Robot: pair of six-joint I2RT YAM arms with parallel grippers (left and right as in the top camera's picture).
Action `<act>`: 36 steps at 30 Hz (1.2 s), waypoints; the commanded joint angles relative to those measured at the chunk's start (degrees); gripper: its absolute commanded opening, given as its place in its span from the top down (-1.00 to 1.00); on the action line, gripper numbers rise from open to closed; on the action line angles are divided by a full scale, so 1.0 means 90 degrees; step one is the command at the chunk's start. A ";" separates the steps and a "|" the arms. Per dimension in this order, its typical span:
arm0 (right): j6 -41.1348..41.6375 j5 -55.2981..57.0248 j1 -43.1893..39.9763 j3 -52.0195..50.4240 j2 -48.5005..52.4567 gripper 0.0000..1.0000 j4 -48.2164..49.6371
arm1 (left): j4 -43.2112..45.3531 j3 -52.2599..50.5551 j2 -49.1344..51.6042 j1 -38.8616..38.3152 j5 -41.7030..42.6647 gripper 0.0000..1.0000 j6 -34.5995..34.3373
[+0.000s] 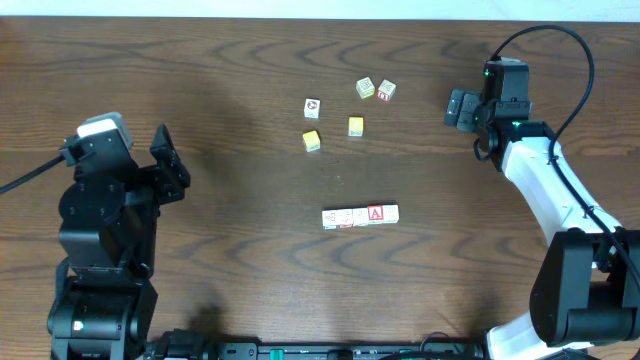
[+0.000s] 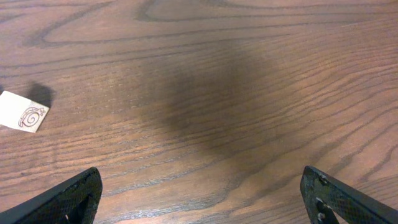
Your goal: Lift 5 blocks
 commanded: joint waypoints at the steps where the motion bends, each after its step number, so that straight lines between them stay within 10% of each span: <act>1: -0.0092 0.0044 -0.0015 0.0073 -0.0078 -0.99 -0.0002 | 0.0010 0.0046 -0.0019 0.0036 -0.0121 -0.44 0.0061; 16: -0.0092 0.0044 -0.0015 0.0073 -0.0078 -0.98 -0.0002 | 0.3929 -0.2378 -0.1848 0.0058 0.1047 -0.44 0.0092; 36: -0.0092 0.0044 -0.0015 0.0073 -0.0078 -0.99 -0.0002 | 0.4580 -0.5081 -0.4325 0.0097 0.0491 -0.44 0.0204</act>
